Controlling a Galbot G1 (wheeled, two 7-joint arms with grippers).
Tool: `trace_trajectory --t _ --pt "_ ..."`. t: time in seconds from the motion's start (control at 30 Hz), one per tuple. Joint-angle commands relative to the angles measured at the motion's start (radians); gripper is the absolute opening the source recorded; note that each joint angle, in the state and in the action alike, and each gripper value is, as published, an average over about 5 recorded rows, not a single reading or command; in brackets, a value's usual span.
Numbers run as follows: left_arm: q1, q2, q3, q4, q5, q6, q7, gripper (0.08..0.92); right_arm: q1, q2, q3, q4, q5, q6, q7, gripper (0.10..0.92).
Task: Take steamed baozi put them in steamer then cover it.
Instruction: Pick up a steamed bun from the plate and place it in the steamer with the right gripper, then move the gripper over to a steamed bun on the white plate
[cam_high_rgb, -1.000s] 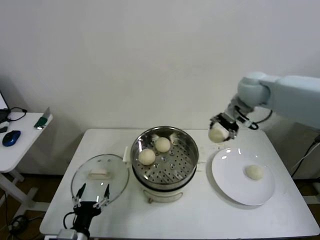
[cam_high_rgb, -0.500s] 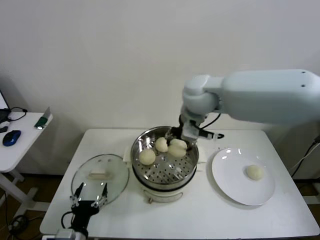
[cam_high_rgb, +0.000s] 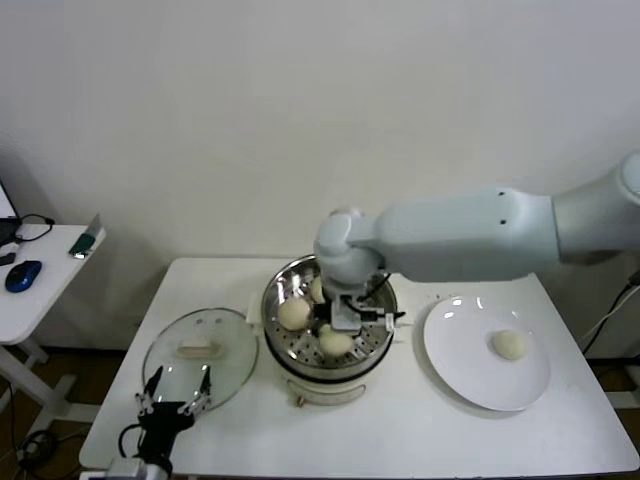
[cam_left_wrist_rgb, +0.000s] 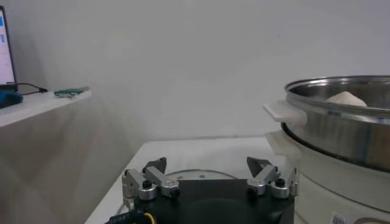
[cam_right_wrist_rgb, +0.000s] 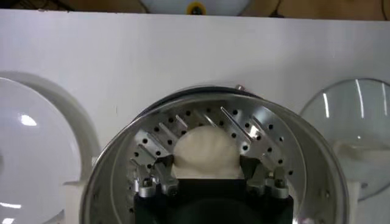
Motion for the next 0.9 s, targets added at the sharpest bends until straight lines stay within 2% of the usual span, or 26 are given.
trace_trajectory --t 0.03,0.17,0.43,0.67,0.9 --pt "0.0 0.001 -0.001 0.001 -0.001 0.0 0.0 0.823 -0.079 0.047 -0.006 -0.026 -0.054 -0.026 0.022 0.721" --pt "-0.001 0.0 -0.001 0.002 -0.002 -0.001 -0.001 0.823 -0.066 0.046 -0.01 -0.018 -0.022 -0.045 0.029 0.729" --pt "-0.001 0.0 -0.001 -0.004 -0.001 0.003 0.0 0.823 0.077 -0.056 0.006 -0.015 0.109 -0.029 -0.025 0.82" --pt "0.0 0.001 0.003 -0.006 0.003 0.002 0.0 0.823 0.237 -0.261 -0.039 -0.105 0.286 0.009 -0.076 0.823" --pt "0.0 0.009 0.003 -0.004 -0.002 0.0 -0.001 0.823 0.36 -0.512 -0.285 -0.24 0.454 -0.097 -0.083 0.823"
